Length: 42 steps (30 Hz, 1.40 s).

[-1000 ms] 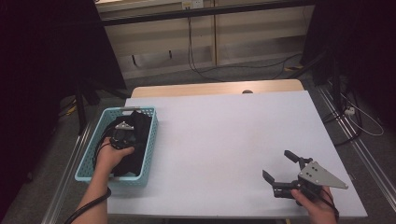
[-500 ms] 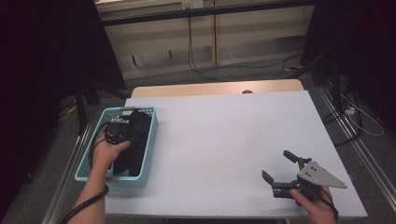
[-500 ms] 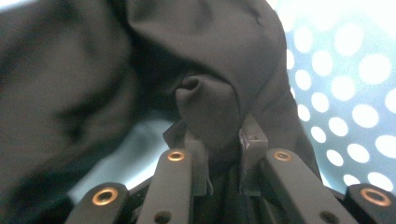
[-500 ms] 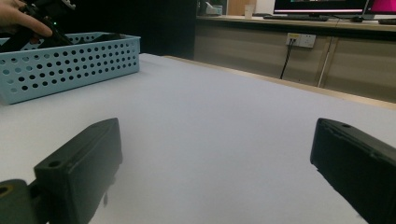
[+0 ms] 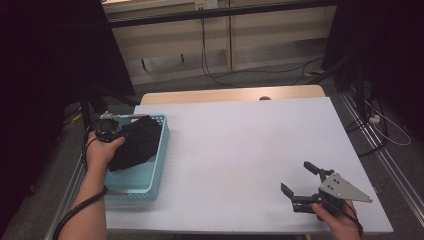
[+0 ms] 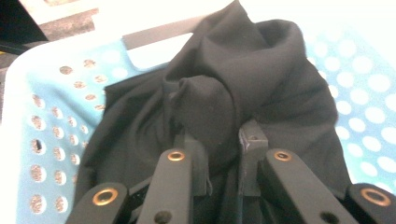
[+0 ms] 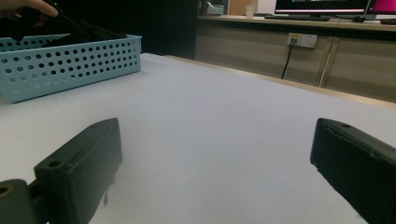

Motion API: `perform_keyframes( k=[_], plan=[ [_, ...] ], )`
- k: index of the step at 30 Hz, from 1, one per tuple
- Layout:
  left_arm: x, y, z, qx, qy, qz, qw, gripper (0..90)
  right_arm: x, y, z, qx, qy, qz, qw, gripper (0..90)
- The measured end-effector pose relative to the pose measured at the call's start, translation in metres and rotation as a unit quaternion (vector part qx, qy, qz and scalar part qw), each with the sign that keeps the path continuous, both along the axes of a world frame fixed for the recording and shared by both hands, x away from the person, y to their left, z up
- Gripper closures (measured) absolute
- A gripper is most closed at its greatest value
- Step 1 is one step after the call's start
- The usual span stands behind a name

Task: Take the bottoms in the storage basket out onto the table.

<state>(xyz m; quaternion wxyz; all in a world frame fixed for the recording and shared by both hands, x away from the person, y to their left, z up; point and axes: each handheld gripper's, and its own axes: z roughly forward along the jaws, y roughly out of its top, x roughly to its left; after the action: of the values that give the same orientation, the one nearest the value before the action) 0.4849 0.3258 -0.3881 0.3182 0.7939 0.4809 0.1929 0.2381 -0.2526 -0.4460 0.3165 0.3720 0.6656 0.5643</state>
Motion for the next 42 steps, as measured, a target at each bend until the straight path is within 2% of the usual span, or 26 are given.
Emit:
perform_keyframes(
  k=[1, 2, 4, 6, 8, 9, 11, 13, 15, 17, 18, 21, 22, 23, 25, 26, 27, 28, 29, 32, 35, 38, 41, 42],
  plan=[
    [0.001, 0.001, -0.001, 0.000, 0.000, 0.003, 1.0000, 78.5, 0.000, 0.001, 0.000, -0.001, 0.001, 0.000, 1.0000, 1.3],
    [0.001, 0.003, -0.004, 0.001, -0.008, 0.011, 0.9999, 78.2, 0.000, 0.001, 0.000, -0.002, 0.002, 0.003, 1.0000, 1.3],
    [0.003, 0.007, -0.010, -0.015, -0.005, 0.014, 0.9998, 77.4, -0.001, 0.003, 0.000, -0.002, 0.001, 0.006, 1.0000, 1.3],
    [0.004, 0.010, -0.015, -0.006, -0.019, 0.026, 0.9995, 72.5, -0.001, 0.003, 0.000, -0.003, 0.001, 0.009, 1.0000, 1.3],
    [0.007, 0.011, -0.019, 0.023, -0.034, 0.044, 0.9982, 52.9, -0.001, 0.003, -0.001, -0.003, 0.003, 0.008, 1.0000, 1.3],
    [0.008, 0.011, -0.022, 0.028, -0.035, 0.046, 0.9979, 41.7, 0.000, 0.003, -0.001, -0.003, 0.005, 0.006, 1.0000, 1.4],
    [0.011, 0.012, -0.027, 0.033, -0.031, 0.043, 0.9981, 35.3, 0.000, 0.002, -0.002, 0.000, 0.010, 0.004, 0.9999, 1.5],
    [0.013, 0.014, -0.032, 0.044, -0.029, 0.053, 0.9972, 22.8, 0.000, 0.001, -0.002, 0.001, 0.010, 0.003, 0.9999, 1.6],
    [0.014, 0.015, -0.037, 0.041, -0.039, 0.048, 0.9972, 20.4, 0.000, 0.001, -0.002, 0.003, 0.010, 0.004, 0.9999, 1.6],
    [0.016, 0.011, -0.040, 0.059, -0.038, 0.040, 0.9968, 16.5, 0.000, 0.002, -0.002, 0.002, 0.011, 0.006, 0.9999, 1.6],
    [0.018, 0.008, -0.040, 0.060, -0.033, 0.038, 0.9969, 15.8, 0.000, 0.002, -0.002, 0.001, 0.011, 0.008, 0.9999, 1.6],
    [0.020, 0.005, -0.042, 0.052, -0.031, 0.038, 0.9975, 9.6, 0.001, 0.002, -0.003, 0.002, 0.013, 0.010, 0.9999, 1.7],
    [0.022, 0.002, -0.045, 0.067, -0.029, 0.037, 0.9966, 8.4, 0.000, 0.002, -0.003, 0.002, 0.013, 0.010, 0.9999, 1.7],
    [0.022, 0.000, -0.046, 0.070, -0.029, 0.038, 0.9964, 6.5, 0.000, 0.002, -0.002, 0.002, 0.013, 0.009, 0.9999, 1.7],
    [0.022, -0.002, -0.046, 0.075, -0.033, 0.027, 0.9962, 5.5, 0.000, 0.002, -0.002, 0.002, 0.012, 0.010, 0.9999, 1.6],
    [0.021, -0.003, -0.046, 0.068, -0.034, 0.019, 0.9969, 8.7, 0.000, 0.002, -0.002, 0.001, 0.012, 0.011, 0.9999, 1.7],
    [0.021, -0.003, -0.047, 0.050, -0.023, 0.011, 0.9984, 16.5, 0.000, 0.003, -0.002, 0.001, 0.013, 0.012, 0.9999, 1.7],
    [0.021, -0.003, -0.048, 0.043, -0.019, 0.017, 0.9987, 17.9, 0.000, 0.003, -0.002, 0.001, 0.013, 0.012, 0.9998, 1.7],
    [0.021, -0.002, -0.050, 0.047, -0.015, 0.021, 0.9986, 12.1, 0.000, 0.003, -0.002, 0.002, 0.013, 0.013, 0.9998, 1.7],
    [0.021, -0.002, -0.056, 0.043, -0.005, 0.018, 0.9989, 12.3, 0.000, 0.003, -0.002, 0.001, 0.013, 0.015, 0.9998, 1.7],
    [0.021, -0.005, -0.063, 0.058, 0.002, 0.006, 0.9983, 9.0, 0.000, 0.004, -0.003, 0.001, 0.014, 0.016, 0.9998, 1.7],
    [0.020, -0.003, -0.066, 0.030, 0.010, 0.014, 0.9994, 7.8, -0.001, 0.003, -0.003, 0.000, 0.014, 0.017, 0.9998, 1.7],
    [0.017, -0.001, -0.067, 0.013, 0.015, 0.007, 0.9998, 9.4, -0.001, 0.002, -0.002, 0.001, 0.011, 0.015, 0.9998, 1.6],
    [0.016, 0.000, -0.066, 0.008, 0.018, 0.008, 0.9998, 12.4, -0.002, 0.002, -0.002, 0.001, 0.010, 0.014, 0.9998, 1.6]
  ],
)
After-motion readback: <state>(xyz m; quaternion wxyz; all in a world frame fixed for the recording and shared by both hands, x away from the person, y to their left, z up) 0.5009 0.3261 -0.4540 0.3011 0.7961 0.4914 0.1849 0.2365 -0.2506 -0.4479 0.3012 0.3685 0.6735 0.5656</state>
